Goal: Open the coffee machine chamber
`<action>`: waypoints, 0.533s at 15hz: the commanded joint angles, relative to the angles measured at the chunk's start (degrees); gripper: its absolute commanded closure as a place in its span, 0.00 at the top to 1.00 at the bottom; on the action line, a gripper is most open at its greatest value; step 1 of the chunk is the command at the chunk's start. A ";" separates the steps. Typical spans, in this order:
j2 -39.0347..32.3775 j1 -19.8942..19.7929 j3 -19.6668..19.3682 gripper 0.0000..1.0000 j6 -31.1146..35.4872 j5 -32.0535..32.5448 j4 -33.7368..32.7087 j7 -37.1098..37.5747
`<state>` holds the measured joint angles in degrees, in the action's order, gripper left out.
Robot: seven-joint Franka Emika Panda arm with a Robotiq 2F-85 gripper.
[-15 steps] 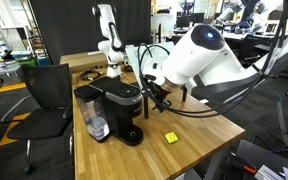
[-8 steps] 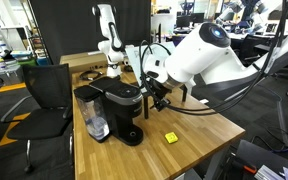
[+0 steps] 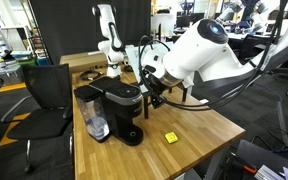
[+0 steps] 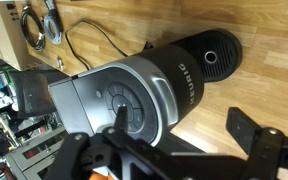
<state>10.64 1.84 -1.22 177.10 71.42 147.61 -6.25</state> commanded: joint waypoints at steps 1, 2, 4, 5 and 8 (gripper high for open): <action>-0.48 0.00 -0.04 1.00 0.00 -0.16 -0.34 0.23; -0.97 0.00 -0.08 1.00 -0.01 -0.17 -0.60 0.49; -1.29 0.00 -0.08 1.00 0.00 -0.17 -0.76 0.67; -1.29 0.00 -0.08 1.00 0.00 -0.17 -0.78 0.68; -1.38 -0.08 -0.24 1.00 0.57 -0.01 -0.75 0.52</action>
<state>9.36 1.85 -1.30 177.10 71.25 146.85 -5.56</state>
